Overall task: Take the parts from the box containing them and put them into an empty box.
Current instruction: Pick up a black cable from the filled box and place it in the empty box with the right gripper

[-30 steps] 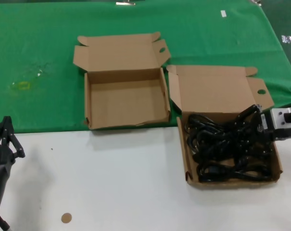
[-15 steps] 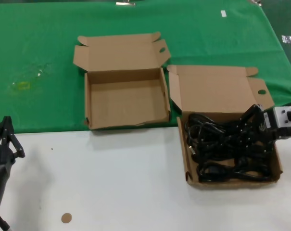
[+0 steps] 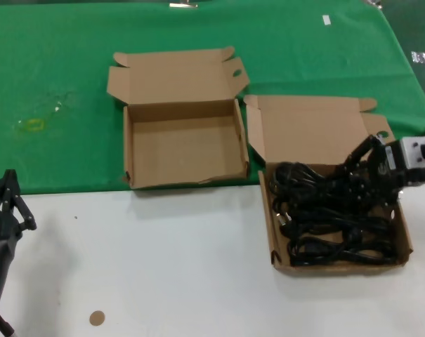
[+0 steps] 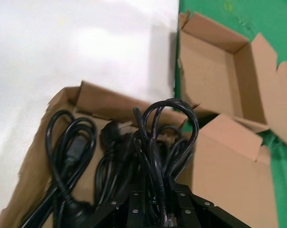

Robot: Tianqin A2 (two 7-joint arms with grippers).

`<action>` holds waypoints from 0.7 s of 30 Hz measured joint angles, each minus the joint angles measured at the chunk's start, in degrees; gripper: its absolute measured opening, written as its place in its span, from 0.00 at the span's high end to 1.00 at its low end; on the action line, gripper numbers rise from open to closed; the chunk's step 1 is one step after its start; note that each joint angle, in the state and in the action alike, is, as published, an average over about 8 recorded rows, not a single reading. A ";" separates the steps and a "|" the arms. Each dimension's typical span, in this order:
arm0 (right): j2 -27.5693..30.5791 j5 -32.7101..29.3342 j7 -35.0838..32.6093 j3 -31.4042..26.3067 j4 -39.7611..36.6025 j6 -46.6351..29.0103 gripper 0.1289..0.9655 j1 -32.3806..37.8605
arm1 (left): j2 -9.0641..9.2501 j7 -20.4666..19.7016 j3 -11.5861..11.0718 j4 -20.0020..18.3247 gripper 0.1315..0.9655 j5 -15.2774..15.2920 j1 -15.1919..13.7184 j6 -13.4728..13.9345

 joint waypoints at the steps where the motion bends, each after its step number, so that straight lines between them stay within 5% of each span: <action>1: -0.14 -0.09 0.23 0.00 0.29 0.04 0.88 0.20 | 0.00 0.00 0.00 0.00 0.98 0.00 0.00 0.00; 21: -10.85 -4.53 5.45 -2.86 2.68 5.24 0.88 6.00 | 0.00 0.00 0.00 0.00 0.98 0.00 0.00 0.00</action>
